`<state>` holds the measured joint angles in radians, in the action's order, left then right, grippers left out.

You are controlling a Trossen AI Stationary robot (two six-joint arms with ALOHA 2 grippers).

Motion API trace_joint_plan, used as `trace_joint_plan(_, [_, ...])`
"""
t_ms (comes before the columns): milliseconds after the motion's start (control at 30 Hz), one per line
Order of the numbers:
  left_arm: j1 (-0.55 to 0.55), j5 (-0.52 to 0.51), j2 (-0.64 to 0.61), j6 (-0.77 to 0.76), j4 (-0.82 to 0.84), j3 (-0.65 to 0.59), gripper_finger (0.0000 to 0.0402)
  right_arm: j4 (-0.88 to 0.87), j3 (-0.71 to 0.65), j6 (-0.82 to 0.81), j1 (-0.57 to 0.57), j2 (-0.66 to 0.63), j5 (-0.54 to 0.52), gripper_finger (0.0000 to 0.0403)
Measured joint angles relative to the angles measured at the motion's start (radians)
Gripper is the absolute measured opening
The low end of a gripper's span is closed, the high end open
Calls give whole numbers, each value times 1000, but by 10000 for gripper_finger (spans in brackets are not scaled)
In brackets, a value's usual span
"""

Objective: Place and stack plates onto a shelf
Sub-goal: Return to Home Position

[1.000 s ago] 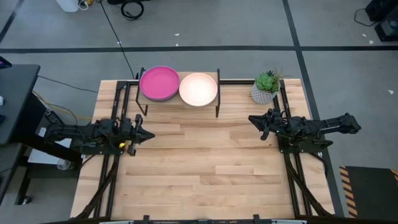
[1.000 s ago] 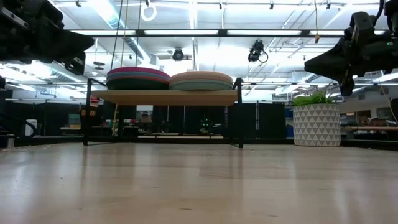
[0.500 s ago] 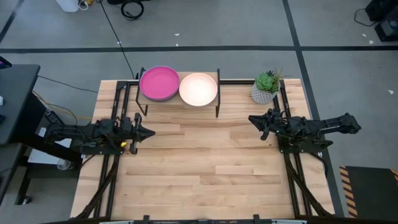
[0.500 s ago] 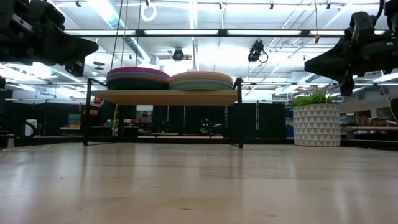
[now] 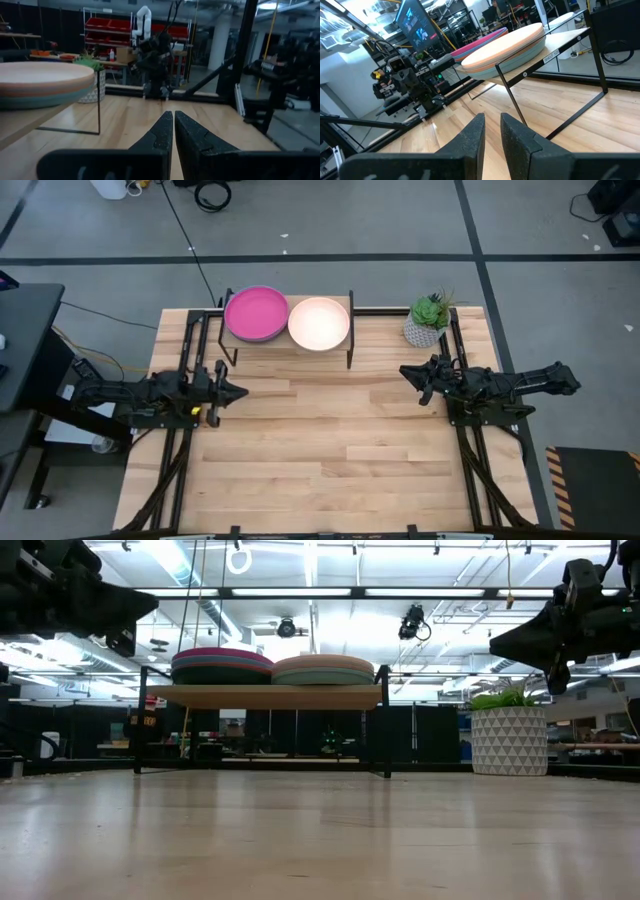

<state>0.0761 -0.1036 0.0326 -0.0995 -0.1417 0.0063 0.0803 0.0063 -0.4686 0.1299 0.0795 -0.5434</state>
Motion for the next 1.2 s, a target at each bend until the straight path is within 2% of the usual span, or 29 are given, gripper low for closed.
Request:
trace_joint_plan(333, [0, 0, 0, -125, -7, 0, 25, 0, 0, 0, 0, 0, 0, 67])
trace_joint_plan(567, [0, 0, 0, -42, -3, 0, 25, 0, 0, 0, 0, 0, 0, 67])
trace_joint_plan(1200, [0, 0, 0, -45, -3, 0, 25, 0, 0, 0, 0, 0, 0, 67])
